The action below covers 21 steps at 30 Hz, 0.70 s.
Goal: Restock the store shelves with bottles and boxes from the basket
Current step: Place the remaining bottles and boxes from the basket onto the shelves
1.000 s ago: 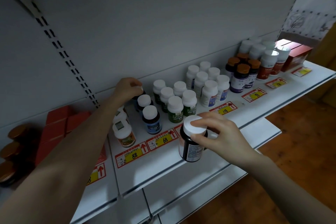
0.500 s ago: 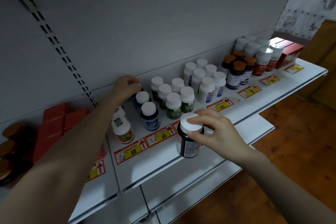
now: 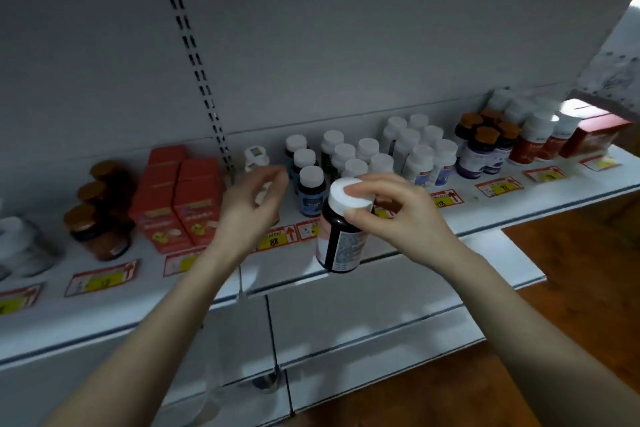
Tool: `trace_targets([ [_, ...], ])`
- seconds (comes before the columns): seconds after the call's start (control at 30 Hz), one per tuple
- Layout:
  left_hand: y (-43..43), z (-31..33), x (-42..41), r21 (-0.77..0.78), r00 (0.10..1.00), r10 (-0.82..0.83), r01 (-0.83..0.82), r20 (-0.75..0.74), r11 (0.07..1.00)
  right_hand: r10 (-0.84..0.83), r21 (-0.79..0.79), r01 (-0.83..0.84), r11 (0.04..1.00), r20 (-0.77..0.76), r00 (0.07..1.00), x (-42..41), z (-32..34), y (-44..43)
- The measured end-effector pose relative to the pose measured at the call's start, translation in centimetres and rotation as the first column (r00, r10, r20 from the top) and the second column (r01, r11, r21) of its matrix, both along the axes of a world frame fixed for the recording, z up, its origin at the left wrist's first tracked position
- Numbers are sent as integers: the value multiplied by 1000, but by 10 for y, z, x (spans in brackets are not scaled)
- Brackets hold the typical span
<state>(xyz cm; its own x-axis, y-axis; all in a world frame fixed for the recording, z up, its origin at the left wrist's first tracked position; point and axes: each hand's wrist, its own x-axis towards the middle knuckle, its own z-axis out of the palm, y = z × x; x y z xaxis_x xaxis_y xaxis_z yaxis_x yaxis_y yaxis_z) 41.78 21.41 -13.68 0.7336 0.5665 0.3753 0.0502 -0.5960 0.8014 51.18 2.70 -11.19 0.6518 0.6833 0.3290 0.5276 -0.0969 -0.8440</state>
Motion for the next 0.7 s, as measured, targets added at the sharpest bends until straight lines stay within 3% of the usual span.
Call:
trace_targets([
  [0.13, -46, -15, -77, -289, 980, -175, 142, -93, 947, 279, 54, -274, 960, -117, 953, -22, 14, 4],
  [0.2, -68, -18, -111, -451, 952, -301, 243, -62, 859, 418, 101, -407, 908, -173, 892, -38, 18, 6],
  [0.27, -88, -22, -141, -552, 961, -275, 222, -15, 804, 530, 133, -513, 848, -219, 819, -57, 18, 12],
  [0.37, -109, -26, -178, -554, 1000, -1, -2, -4, 833, 640, 165, -620, 767, -280, 716, -89, 19, 25],
  [0.43, -119, -25, -200, -512, 974, 225, -213, -39, 832, 684, 150, -674, 724, -283, 672, -113, 22, 38],
  [0.57, -130, -18, -243, -305, 787, 610, -606, -94, 735, 679, 40, -679, 733, -93, 728, -172, 32, 67],
  [0.7, -123, -14, -293, -176, 684, 721, -727, -111, 663, 743, 95, -736, 670, -90, 664, -233, 42, 101],
])
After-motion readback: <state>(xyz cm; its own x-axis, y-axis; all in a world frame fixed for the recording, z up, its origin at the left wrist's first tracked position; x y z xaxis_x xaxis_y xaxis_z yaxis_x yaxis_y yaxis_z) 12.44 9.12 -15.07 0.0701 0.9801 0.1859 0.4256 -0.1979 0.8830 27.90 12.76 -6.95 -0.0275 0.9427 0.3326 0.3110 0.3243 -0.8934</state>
